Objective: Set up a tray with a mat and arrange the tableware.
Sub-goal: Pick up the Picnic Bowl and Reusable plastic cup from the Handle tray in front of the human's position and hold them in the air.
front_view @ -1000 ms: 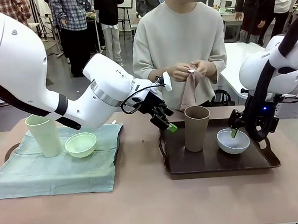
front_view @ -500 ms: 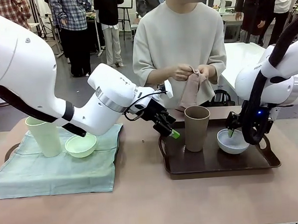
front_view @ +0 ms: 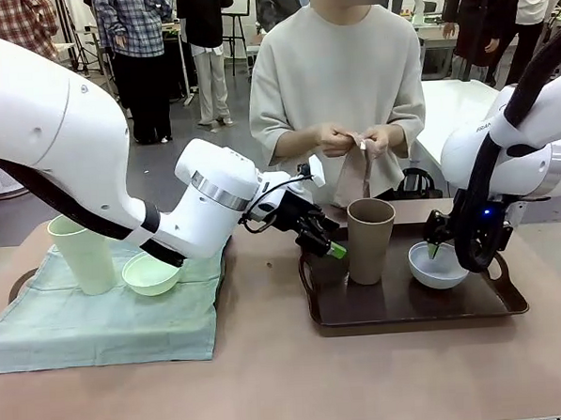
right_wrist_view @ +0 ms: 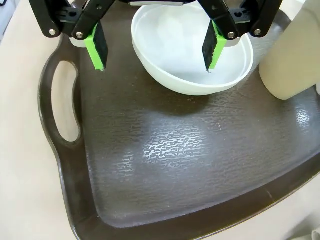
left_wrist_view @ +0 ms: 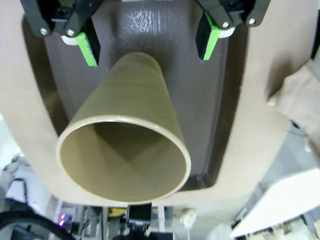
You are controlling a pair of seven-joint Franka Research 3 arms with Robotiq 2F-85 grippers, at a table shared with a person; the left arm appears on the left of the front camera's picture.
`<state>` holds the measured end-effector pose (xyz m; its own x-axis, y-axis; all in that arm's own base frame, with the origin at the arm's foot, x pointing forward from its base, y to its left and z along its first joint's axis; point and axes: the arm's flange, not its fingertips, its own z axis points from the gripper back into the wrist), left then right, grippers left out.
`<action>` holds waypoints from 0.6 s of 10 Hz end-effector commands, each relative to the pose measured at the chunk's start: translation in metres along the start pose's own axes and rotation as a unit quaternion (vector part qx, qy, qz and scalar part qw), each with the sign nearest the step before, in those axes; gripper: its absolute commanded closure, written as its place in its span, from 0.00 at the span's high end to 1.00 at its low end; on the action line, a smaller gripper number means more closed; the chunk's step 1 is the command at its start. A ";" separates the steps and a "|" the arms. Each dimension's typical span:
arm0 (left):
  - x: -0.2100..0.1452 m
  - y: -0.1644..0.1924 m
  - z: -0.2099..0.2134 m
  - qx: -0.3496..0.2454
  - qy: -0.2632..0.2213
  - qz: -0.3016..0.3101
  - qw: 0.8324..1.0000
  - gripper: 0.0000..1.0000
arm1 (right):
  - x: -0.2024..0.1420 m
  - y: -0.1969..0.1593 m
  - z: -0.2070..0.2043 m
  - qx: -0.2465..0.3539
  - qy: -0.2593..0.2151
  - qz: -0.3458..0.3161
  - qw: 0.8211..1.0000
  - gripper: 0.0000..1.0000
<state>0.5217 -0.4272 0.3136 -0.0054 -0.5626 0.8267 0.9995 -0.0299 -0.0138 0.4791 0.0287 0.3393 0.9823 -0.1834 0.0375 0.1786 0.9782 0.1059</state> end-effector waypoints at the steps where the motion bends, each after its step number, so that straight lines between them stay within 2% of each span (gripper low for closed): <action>1: -0.007 0.003 -0.005 -0.018 -0.015 0.010 1.000 1.00 | -0.002 0.003 -0.003 -0.007 0.000 -0.001 1.000 0.97; 3: -0.009 0.004 -0.016 -0.037 -0.019 0.015 0.999 1.00 | -0.004 0.002 -0.002 -0.003 -0.001 -0.003 1.000 0.97; 6: -0.010 -0.003 -0.035 -0.052 -0.048 -0.013 0.997 1.00 | -0.004 0.005 -0.003 -0.001 0.003 0.002 1.000 0.97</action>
<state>0.5182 -0.4474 0.2895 0.0075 -0.5249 0.8511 0.9906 -0.1121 -0.0779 0.4785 0.0310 0.3389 0.9833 -0.1786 0.0356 0.1740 0.9791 0.1056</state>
